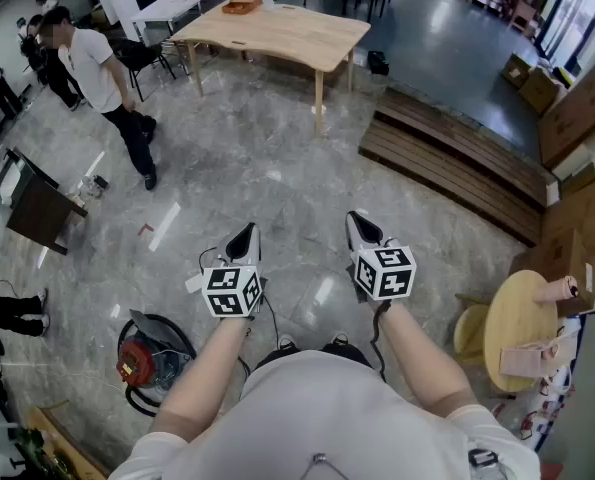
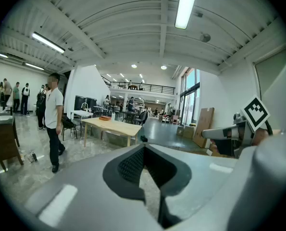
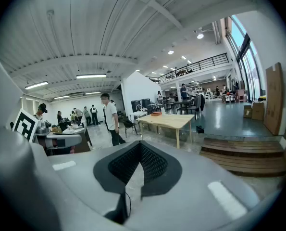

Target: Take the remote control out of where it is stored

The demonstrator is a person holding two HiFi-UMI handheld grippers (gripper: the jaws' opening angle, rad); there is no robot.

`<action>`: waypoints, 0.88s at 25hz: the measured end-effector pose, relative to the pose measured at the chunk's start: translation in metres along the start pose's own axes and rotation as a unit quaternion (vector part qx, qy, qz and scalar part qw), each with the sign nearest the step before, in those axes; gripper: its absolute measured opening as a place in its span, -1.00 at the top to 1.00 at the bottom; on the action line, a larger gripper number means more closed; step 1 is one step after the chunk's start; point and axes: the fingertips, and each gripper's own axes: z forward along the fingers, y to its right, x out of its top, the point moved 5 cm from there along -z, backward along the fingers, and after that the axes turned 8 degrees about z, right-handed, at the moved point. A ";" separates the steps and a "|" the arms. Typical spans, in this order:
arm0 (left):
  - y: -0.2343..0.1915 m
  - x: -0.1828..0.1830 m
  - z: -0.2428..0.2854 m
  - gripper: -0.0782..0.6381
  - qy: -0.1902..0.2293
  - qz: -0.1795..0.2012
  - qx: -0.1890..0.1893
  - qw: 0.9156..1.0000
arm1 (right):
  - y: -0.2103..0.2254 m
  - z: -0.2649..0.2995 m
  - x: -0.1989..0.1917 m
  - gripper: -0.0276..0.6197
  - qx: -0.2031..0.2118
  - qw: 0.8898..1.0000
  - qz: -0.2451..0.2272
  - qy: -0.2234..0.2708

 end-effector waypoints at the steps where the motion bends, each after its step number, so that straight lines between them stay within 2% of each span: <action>1: -0.001 0.000 0.001 0.78 0.000 0.000 0.000 1.000 | 0.000 0.001 0.000 0.84 0.001 1.000 -0.001 0.000; 14: -0.015 -0.004 0.009 0.78 -0.003 -0.001 -0.001 1.000 | -0.008 0.015 0.004 0.83 0.012 1.000 -0.016 0.002; 22: -0.041 -0.012 0.004 0.78 -0.006 -0.011 0.002 1.000 | -0.025 0.032 0.002 0.83 0.011 1.000 -0.023 -0.007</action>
